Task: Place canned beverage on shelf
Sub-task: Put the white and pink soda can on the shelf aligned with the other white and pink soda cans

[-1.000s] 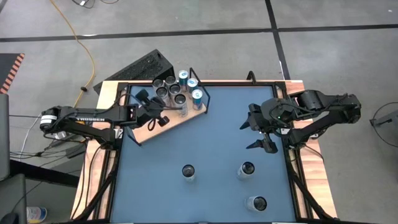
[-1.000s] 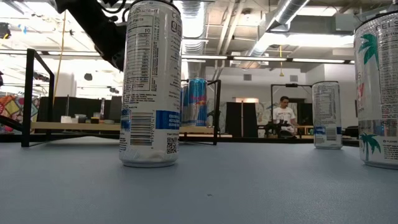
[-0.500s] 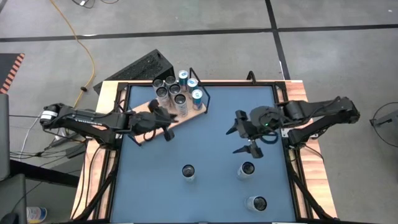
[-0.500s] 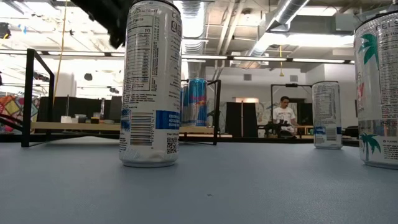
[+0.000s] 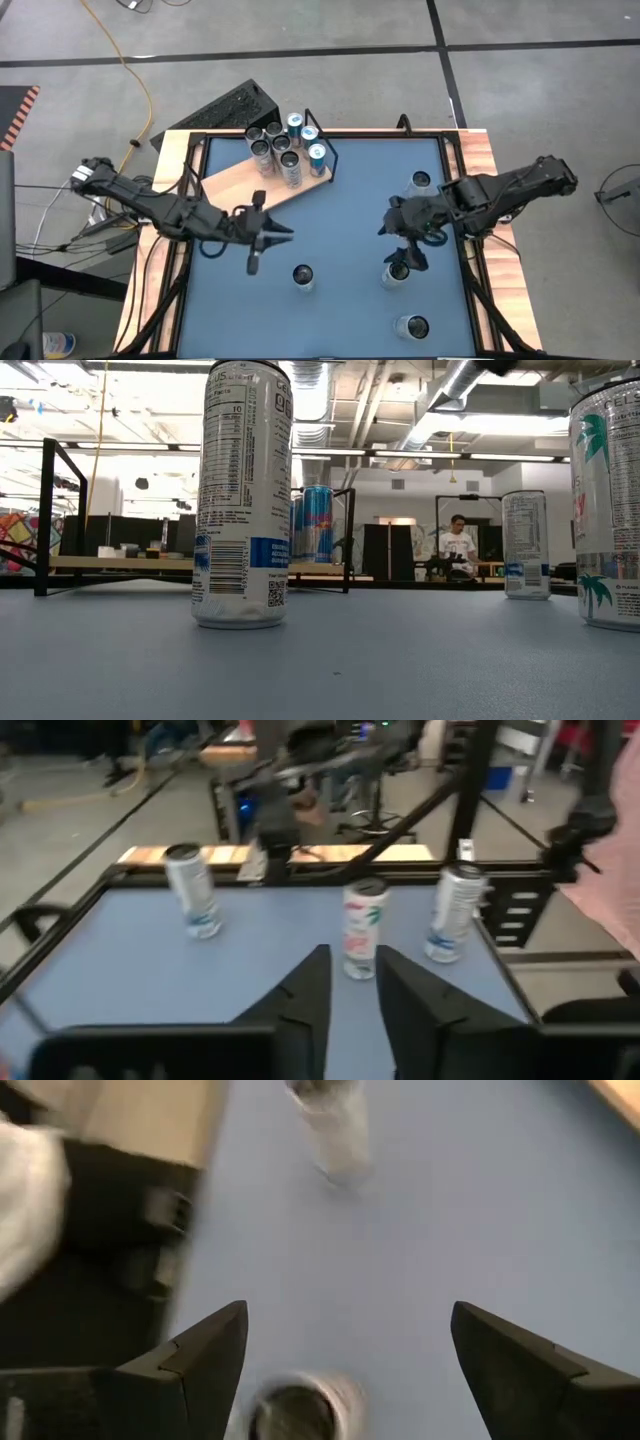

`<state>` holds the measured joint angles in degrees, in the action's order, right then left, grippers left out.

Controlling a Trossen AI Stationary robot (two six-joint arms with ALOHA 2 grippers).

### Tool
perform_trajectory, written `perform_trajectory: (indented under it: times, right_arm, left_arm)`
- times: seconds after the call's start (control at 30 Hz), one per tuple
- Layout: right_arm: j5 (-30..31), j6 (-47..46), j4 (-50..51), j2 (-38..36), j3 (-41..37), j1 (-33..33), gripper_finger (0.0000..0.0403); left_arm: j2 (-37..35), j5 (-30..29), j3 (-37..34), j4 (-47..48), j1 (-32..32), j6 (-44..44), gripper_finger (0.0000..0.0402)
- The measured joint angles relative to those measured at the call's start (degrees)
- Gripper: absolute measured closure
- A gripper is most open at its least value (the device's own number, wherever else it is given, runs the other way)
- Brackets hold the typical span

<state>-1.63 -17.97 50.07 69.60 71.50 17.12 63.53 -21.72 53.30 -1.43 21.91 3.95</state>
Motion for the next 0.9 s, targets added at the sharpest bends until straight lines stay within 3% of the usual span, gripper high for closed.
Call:
perform_trajectory:
  times: [0.13,0.2,0.3,0.47,0.63,0.9]
  right_arm:
    - [14.31,-4.05,12.13,0.0,0.0,0.26,0.0074]
    - [18.4,-4.93,16.03,0.0,0.0,-0.89,0.0074]
    - [14.4,-6.24,17.89,0.0,0.0,-2.77,0.0074]
    - [2.95,-9.02,14.86,0.0,0.0,-0.76,0.0074]
    - [2.9,-9.06,11.5,0.84,-0.02,3.6,0.0074]
    - [3.01,-10.03,8.07,4.21,0.0,8.89,0.0074]
  left_arm:
    - [0.35,-0.87,1.29,0.14,3.05,-2.41,0.0278]
    - [0.35,-2.18,1.35,0.1,3.61,-1.22,0.0248]
    - [0.35,-2.35,1.35,0.41,3.8,3.33,0.0206]
    - [0.35,3.91,1.35,1.05,3.91,5.59,0.0151]
    - [0.35,4.13,1.35,1.0,3.8,5.74,0.0122]
    - [0.35,6.37,1.35,1.27,3.85,6.18,0.0117]
